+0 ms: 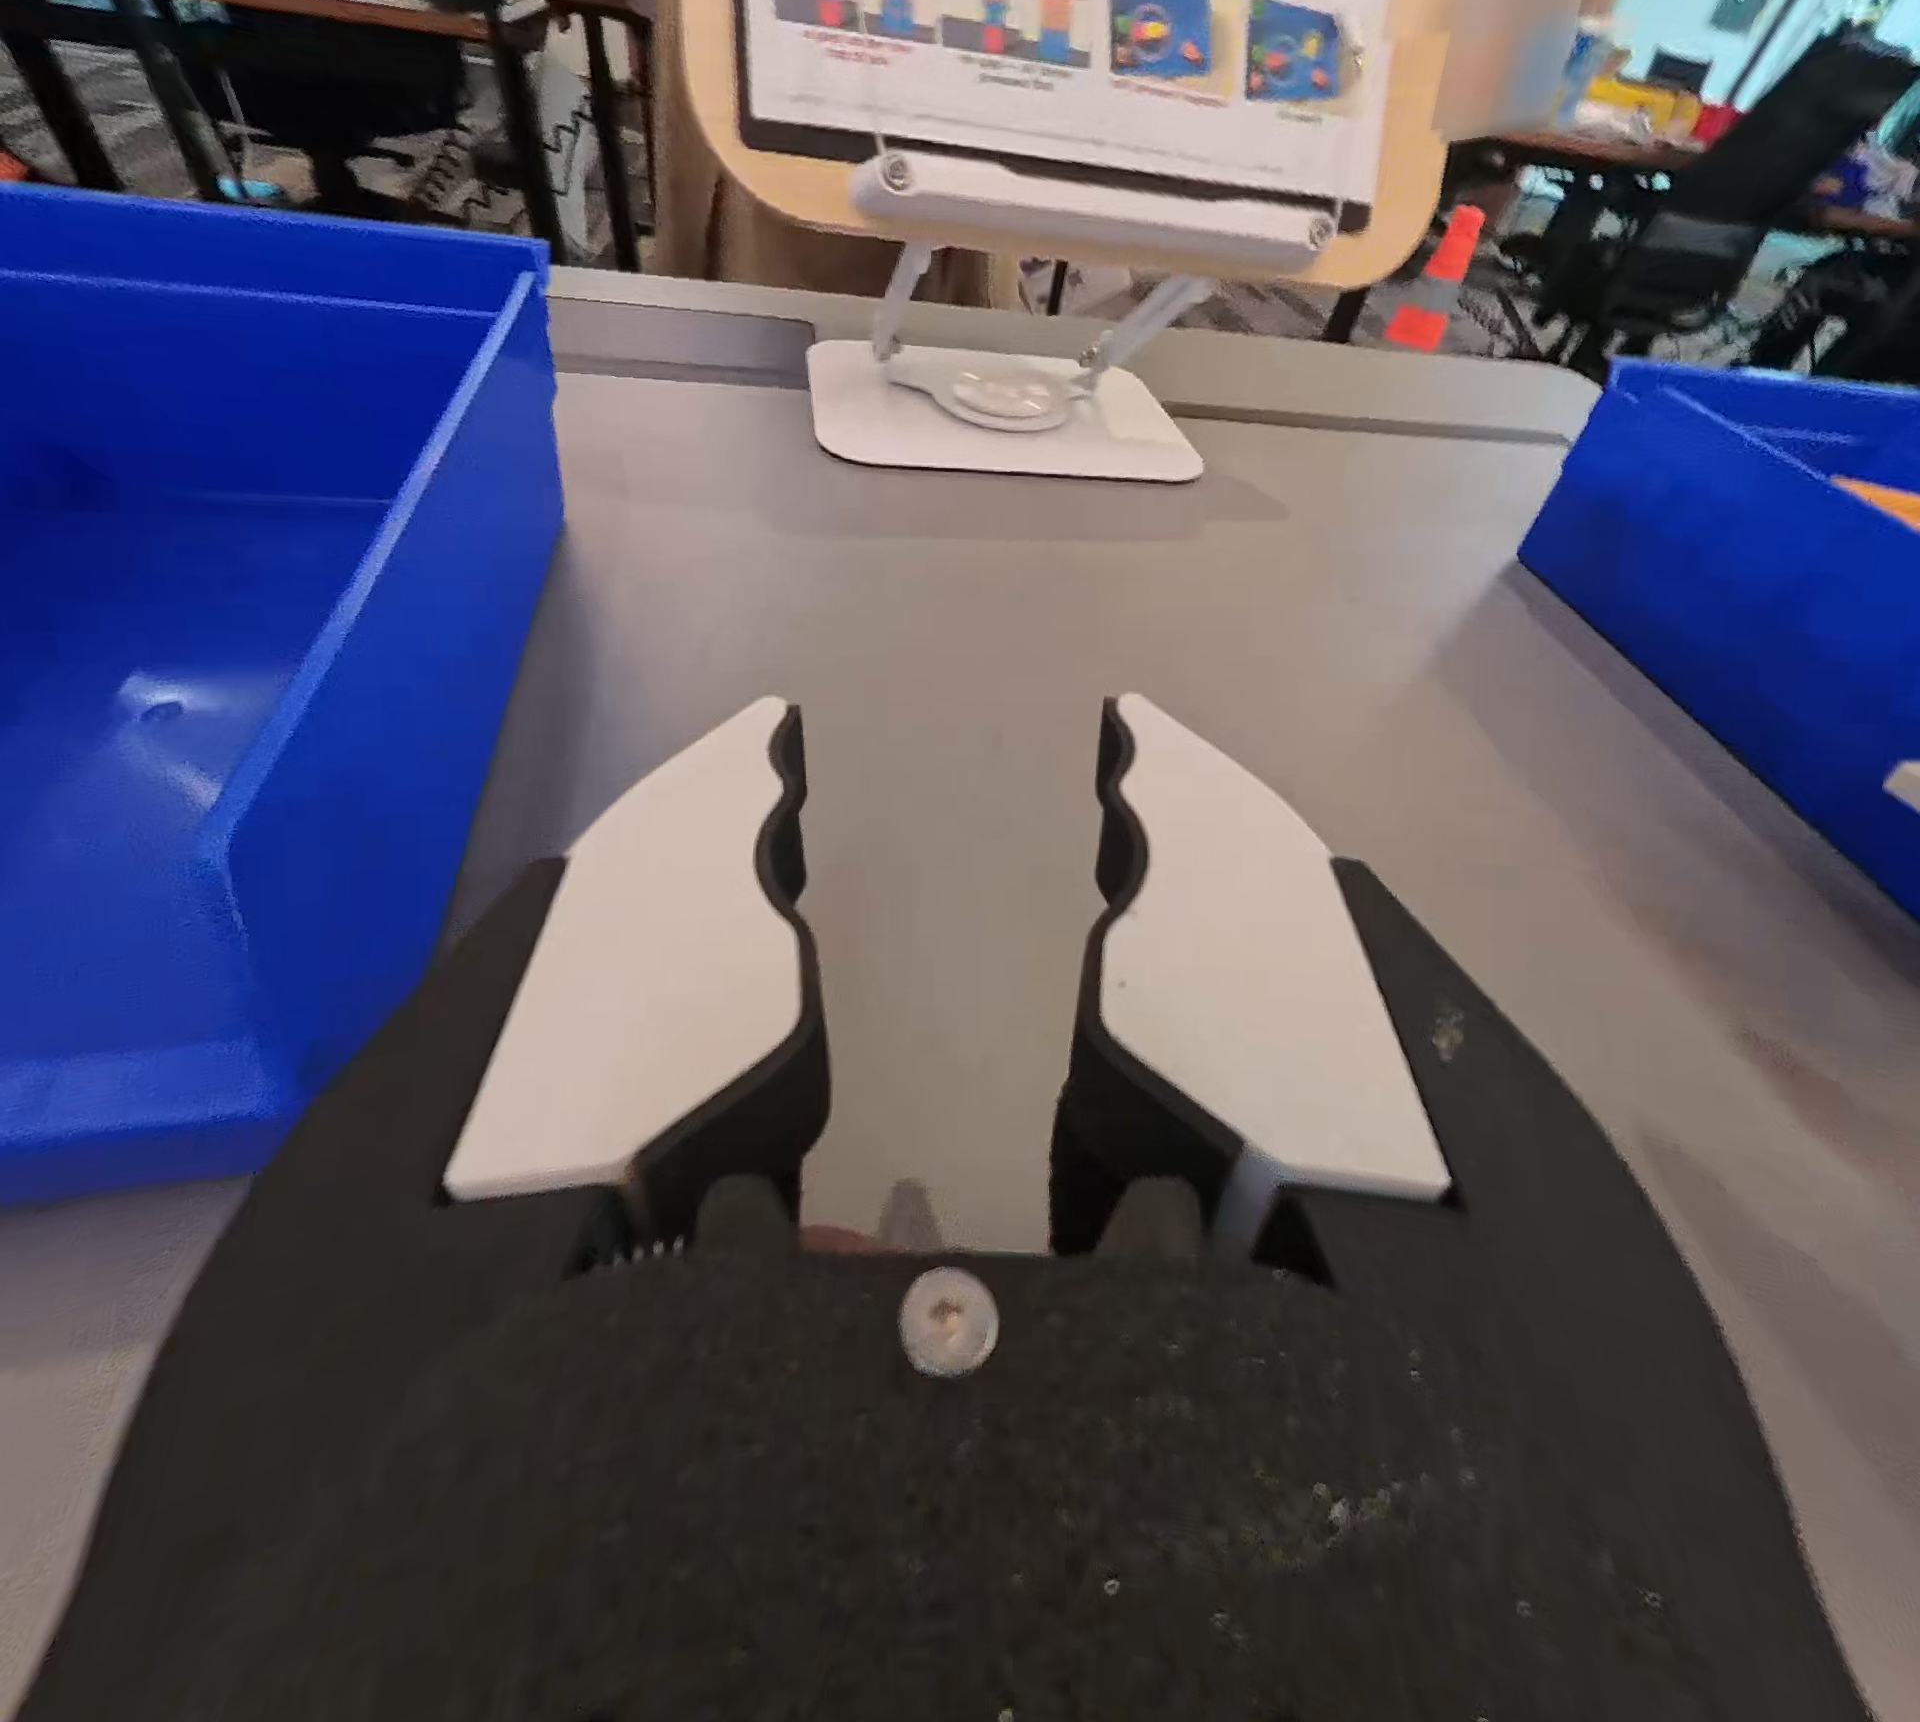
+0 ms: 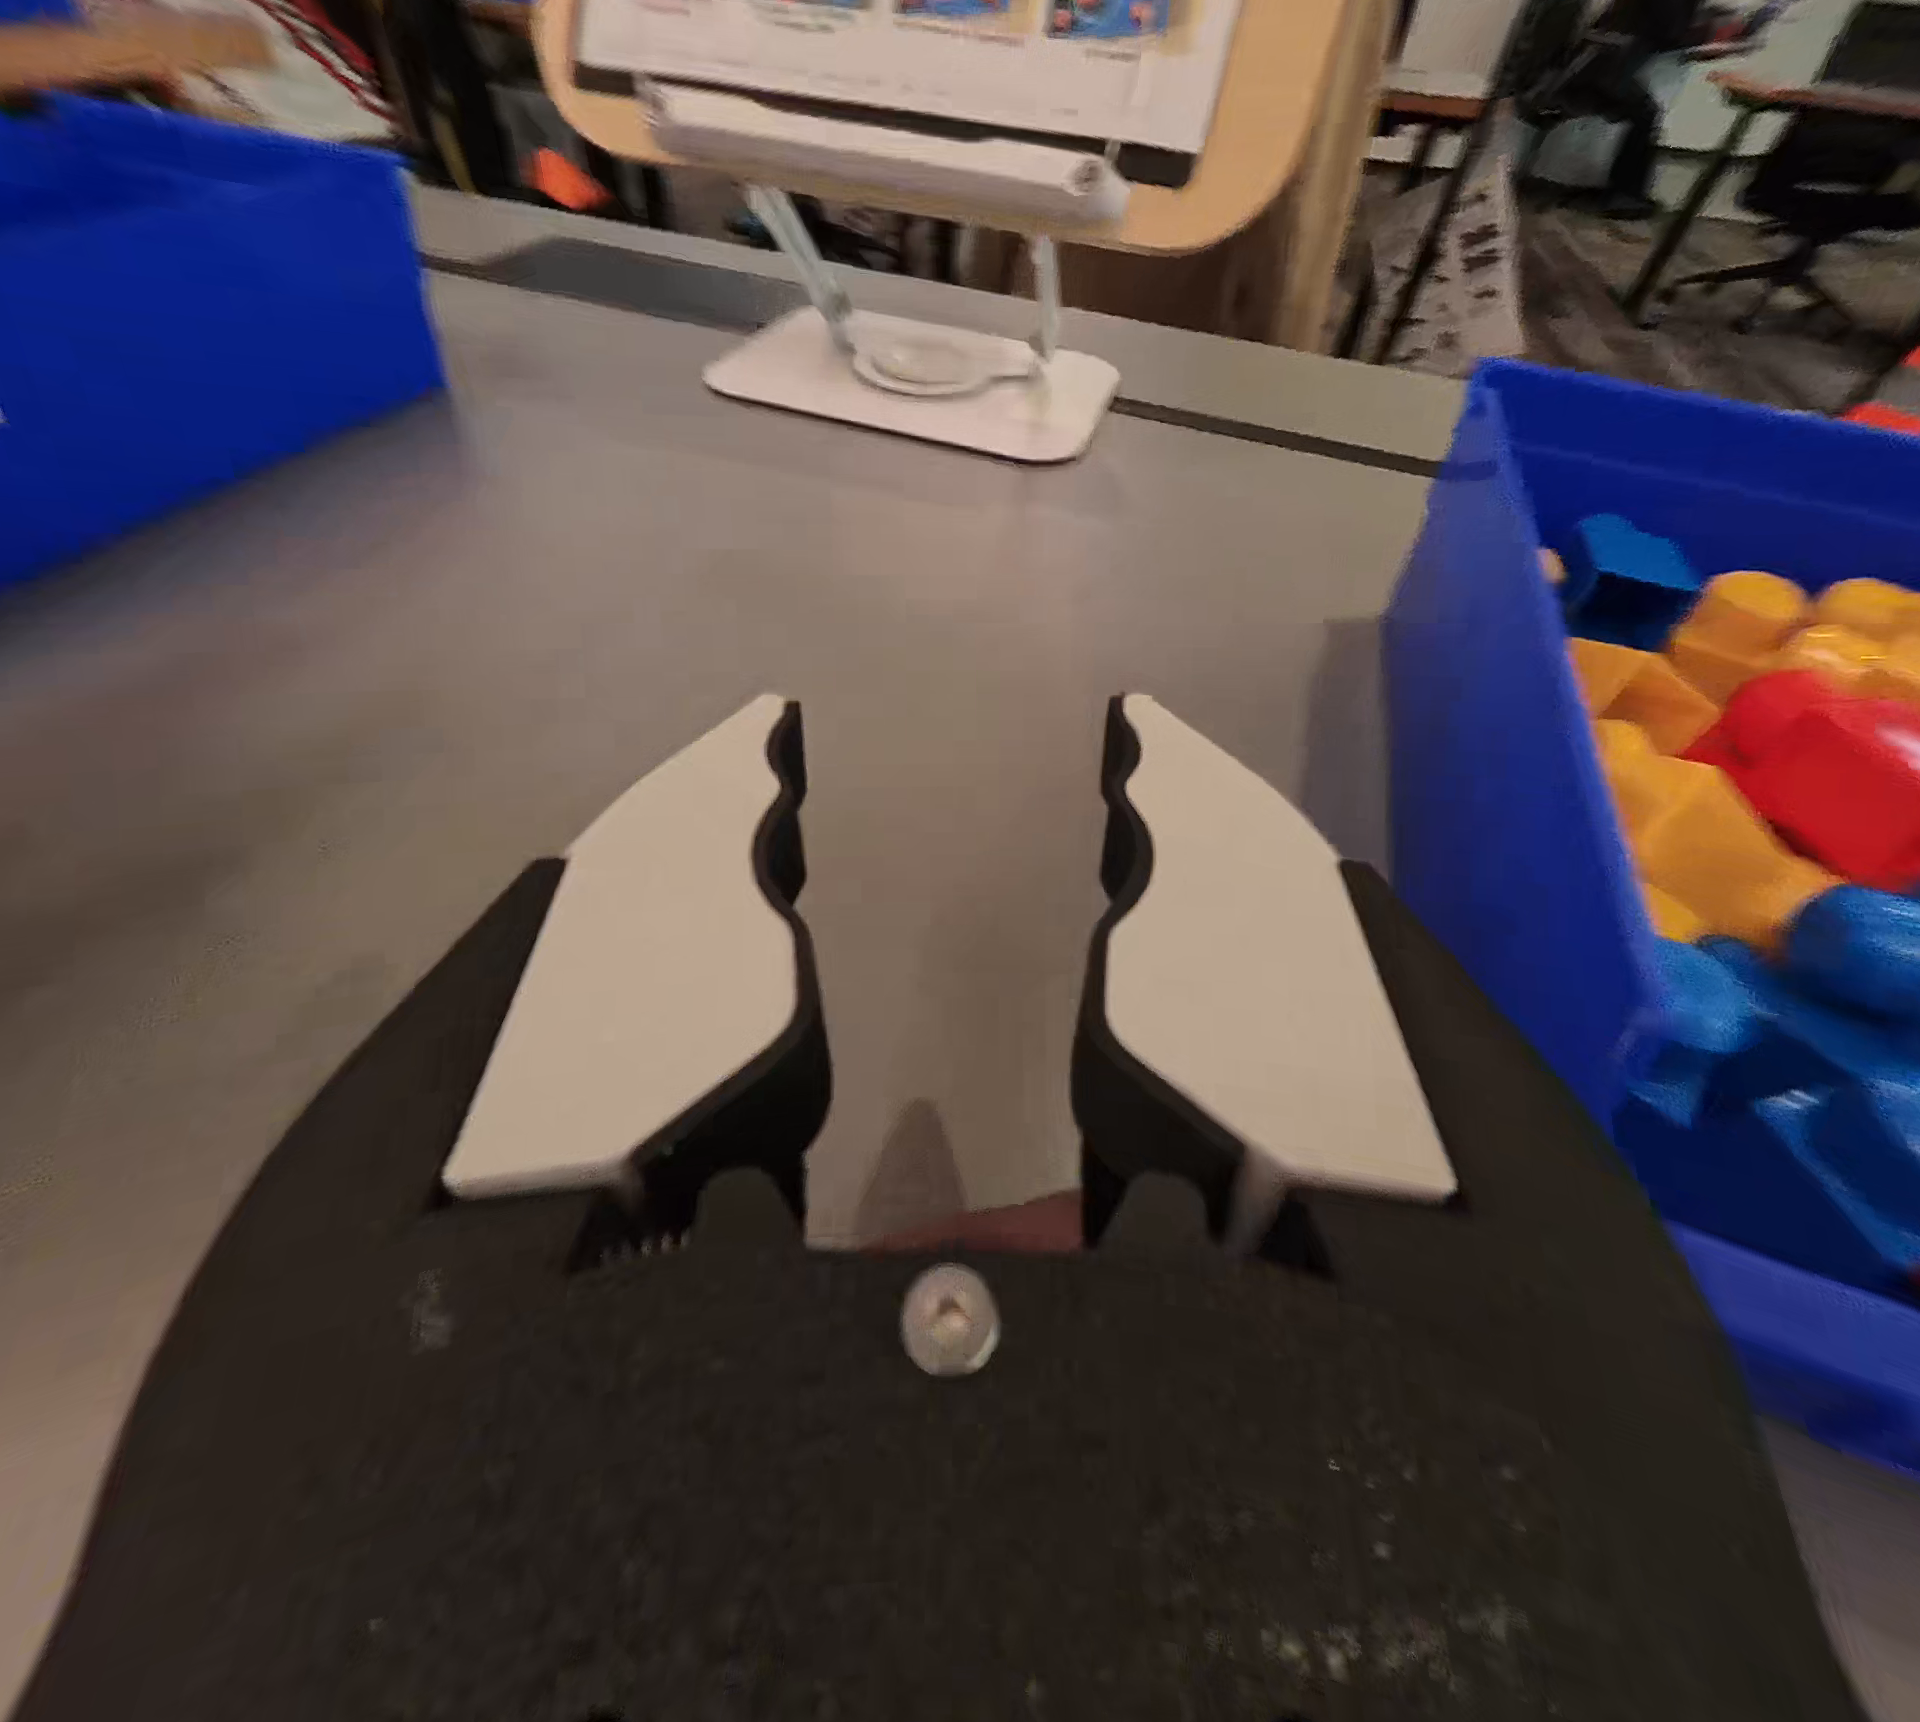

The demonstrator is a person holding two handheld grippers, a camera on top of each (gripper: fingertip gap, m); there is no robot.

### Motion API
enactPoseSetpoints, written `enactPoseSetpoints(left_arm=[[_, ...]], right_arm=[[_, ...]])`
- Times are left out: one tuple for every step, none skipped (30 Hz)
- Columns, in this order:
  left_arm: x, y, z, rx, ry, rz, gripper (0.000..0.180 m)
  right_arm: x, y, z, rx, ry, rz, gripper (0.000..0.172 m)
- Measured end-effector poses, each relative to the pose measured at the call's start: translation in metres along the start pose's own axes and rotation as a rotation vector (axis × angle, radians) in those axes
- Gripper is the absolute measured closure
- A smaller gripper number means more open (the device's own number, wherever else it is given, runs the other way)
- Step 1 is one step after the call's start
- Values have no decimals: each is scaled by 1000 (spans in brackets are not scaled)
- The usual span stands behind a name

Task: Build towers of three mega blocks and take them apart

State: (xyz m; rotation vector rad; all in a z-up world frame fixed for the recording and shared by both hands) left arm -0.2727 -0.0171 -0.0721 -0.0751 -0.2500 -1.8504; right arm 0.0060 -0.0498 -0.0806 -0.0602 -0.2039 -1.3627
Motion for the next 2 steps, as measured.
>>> enactPoseSetpoints(left_arm=[[0,0,-2,-1,9,14,128],[-1,1,-6,-37,1,37,129]], right_arm=[[2,1,-1,5,14,-26,121],[4,0,-1,-24,38,-10,127]])
Point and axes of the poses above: each gripper's, where its closed fingertips meet, x back along the fingers, z out of its top, y = z × x across the jaws, the point moved 7 cm from there along x, back along the fingers, and after that the axes turned 2 degrees about y, right-handed, at the moved point
